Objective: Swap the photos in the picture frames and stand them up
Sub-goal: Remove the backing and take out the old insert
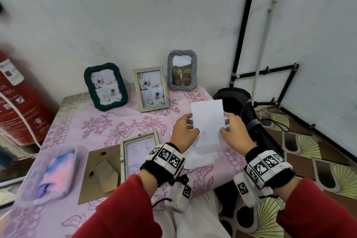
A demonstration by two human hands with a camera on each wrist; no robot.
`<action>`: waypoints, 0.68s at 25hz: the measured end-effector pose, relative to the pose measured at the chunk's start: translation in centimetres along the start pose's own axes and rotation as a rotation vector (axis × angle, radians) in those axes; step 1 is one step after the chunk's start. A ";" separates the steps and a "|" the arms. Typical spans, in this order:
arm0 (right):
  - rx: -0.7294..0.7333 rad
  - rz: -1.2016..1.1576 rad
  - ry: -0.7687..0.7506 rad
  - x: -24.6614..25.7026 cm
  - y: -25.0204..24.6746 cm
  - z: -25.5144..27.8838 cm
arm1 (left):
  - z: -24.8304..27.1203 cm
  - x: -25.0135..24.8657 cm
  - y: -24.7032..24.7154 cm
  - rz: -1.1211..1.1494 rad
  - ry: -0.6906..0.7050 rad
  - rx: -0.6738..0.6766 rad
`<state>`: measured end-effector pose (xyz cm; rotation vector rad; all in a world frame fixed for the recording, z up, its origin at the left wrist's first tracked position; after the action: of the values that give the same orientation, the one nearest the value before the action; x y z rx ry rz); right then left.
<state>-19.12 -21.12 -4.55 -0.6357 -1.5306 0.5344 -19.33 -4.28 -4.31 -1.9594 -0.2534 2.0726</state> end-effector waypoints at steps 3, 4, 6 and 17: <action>-0.066 -0.044 -0.046 0.9 -1.0 -0.1 | 0.3 -0.7 -0.6 0.015 0.068 -0.027; -0.096 -0.062 -0.076 1.5 -1.4 -0.2 | 0.4 -1.0 -1.0 0.039 0.088 -0.049; -0.168 -0.110 -0.138 2.8 -2.3 -0.2 | 0.6 -2.1 -2.0 0.077 0.151 -0.103; -0.162 -0.346 -0.283 10.0 -0.5 0.1 | 2.6 -4.6 -9.9 0.180 0.359 -0.303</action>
<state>-19.40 -14.74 3.11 -0.4143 -1.9179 0.2429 -20.90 3.83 3.31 -2.5780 -0.3400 1.8182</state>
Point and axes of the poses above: each hand's wrist, its own z-axis away from the middle knuckle, its own y-axis out of the palm, x = y × z, the point moved 7 cm from there along -z, towards the middle knuckle, and after that the axes turned 2 degrees about x, right-handed, at the moved point
